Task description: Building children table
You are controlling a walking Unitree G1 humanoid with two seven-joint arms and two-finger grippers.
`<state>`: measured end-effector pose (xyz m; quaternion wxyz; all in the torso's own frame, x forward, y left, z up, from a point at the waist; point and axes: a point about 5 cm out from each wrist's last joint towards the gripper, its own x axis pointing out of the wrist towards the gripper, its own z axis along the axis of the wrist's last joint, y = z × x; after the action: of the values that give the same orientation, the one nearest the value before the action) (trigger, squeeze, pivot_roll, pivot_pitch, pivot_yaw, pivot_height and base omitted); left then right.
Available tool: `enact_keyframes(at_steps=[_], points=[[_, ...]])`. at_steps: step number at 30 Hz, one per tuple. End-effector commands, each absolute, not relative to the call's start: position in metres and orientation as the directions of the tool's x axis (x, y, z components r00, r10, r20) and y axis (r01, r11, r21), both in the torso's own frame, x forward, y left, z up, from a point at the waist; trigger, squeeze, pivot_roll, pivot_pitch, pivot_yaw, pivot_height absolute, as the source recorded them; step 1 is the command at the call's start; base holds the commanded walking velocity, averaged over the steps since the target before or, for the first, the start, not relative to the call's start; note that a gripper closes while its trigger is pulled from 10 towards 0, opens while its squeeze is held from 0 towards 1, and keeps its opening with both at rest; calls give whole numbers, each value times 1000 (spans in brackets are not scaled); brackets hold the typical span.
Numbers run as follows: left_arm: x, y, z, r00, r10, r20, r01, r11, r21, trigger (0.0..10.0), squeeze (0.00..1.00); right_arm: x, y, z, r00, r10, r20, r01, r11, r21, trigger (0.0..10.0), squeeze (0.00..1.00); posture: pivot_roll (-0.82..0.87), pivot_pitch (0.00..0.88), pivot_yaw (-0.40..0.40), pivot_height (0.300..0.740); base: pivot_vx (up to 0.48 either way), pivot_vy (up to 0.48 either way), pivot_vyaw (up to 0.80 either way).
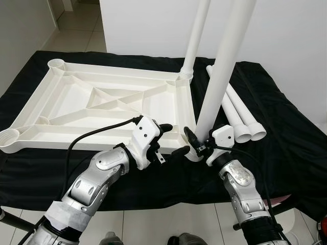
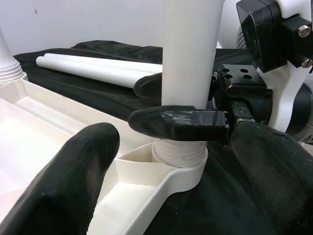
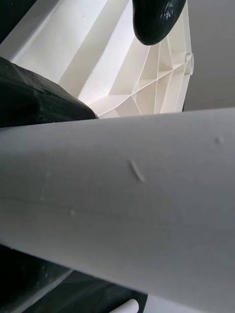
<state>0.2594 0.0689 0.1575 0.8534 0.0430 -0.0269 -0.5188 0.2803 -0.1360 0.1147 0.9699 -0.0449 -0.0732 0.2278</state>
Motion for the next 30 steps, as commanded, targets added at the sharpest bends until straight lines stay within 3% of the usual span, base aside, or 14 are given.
enact_keyframes(at_steps=[1, 17, 30], points=[[257, 67, 163, 392, -920, 1, 913, 389, 122, 10000, 0, 278, -141, 88, 914, 405, -13, -405, 913, -47, 10000, 0, 94, 22, -46, 740, 0, 0, 0], [258, 66, 164, 388, -922, 8, 913, 386, 130, 10000, 0, 280, -149, 82, 950, 309, -39, -305, 949, 86, 10000, 0, 88, 7, -52, 740, 0, 0, 0], [258, 65, 165, 381, -924, 12, 916, 379, 131, 10000, 0, 278, -154, 78, 958, 281, -58, -280, 960, 23, 10000, 0, 84, 2, -52, 740, 0, 0, 0]])
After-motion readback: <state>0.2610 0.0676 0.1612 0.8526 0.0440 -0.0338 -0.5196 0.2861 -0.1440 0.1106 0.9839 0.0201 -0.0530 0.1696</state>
